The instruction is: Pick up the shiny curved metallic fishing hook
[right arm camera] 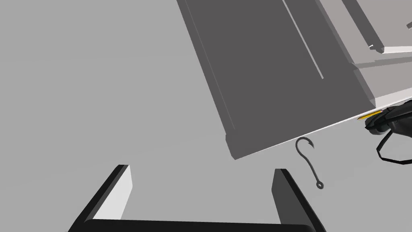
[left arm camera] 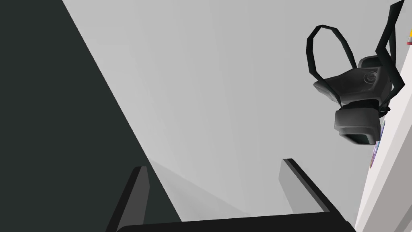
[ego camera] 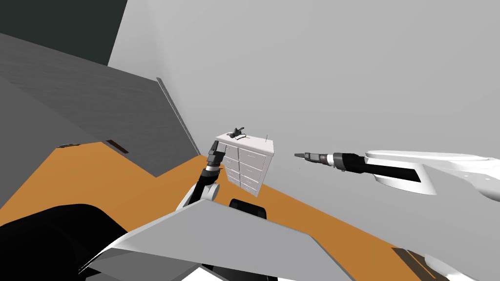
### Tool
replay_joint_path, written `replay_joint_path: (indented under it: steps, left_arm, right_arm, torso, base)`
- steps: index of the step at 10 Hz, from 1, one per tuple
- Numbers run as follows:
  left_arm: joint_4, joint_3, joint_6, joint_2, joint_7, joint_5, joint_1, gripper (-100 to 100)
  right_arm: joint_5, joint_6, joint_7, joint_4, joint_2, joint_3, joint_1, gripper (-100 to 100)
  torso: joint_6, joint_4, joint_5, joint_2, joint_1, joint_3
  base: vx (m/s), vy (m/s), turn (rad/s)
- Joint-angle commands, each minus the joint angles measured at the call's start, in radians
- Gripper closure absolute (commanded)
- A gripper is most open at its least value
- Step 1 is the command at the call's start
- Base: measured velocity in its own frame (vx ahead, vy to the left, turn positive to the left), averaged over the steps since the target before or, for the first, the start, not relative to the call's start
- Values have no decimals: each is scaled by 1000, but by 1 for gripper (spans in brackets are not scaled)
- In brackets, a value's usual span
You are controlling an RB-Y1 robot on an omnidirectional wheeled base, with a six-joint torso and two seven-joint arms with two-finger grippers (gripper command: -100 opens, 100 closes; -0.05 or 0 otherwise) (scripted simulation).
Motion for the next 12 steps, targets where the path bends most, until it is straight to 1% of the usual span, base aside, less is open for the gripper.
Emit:
replay_joint_path:
  steps: [1,2,3,4,5,6,7,8,9,10,11,12]
  left_arm:
    - [0,0,0,0,0,0,0,0]
    - [0,0,0,0,0,0,0,0]
    - [0,0,0,0,0,0,0,0]
    - [0,0,0,0,0,0,0,0]
    - [0,0,0,0,0,0,0,0]
    - [0,0,0,0,0,0,0,0]
    - [0,0,0,0,0,0,0,0]
    - [0,0,0,0,0,0,0,0]
    - [0,0,0,0,0,0,0,0]
    - [0,0,0,0,0,0,0,0]
    - [0,0,0,0,0,0,0,0]
    - [0,0,0,0,0,0,0,0]
  right_arm:
    - [8,-5,-20,19,-50,4,-10,-100]
    - [8,-5,-20,19,-72,4,-10,-100]
    - [7,-9,-41,56,-107,-6,-3,-100]
    - [7,-9,-41,56,-138,-6,-3,-100]
    - [7,-9,-41,56,-156,-6,-3,-100]
    - [7,-13,-62,93,-194,-16,2,-100]
    - [7,-13,-62,93,-224,-16,2,-100]
    - [7,-13,-62,93,-236,-16,2,-100]
    - [7,-17,-81,130,-276,-25,7,-100]
    - [7,-17,-81,130,-302,-25,7,-100]
    - [7,-17,-81,130,-313,-25,7,-100]
    - [7,-20,-100,165,-351,-33,11,-100]
  torso:
    - [0,0,0,0,0,0]
    - [0,0,0,0,0,0]
    - [0,0,0,0,-1,0]
    - [0,0,0,0,0,0]
    - [0,0,0,0,0,0]
    - [0,0,0,0,0,0]
    - [0,0,0,0,0,0]
    - [0,0,0,0,0,0]
    - [0,0,0,0,-1,0]
    - [0,0,0,0,0,0]
    - [0,0,0,0,0,0]
    - [0,0,0,0,-1,0]
  base:
    - [11,29,-42]
    - [8,16,3]
    - [10,32,-47]
    - [10,36,-35]
    - [5,17,1]
    - [12,23,-34]
    - [14,26,-33]
    - [5,17,-1]
    - [6,27,-36]
    - [9,31,-23]
    - [6,17,6]
    - [15,28,-30]
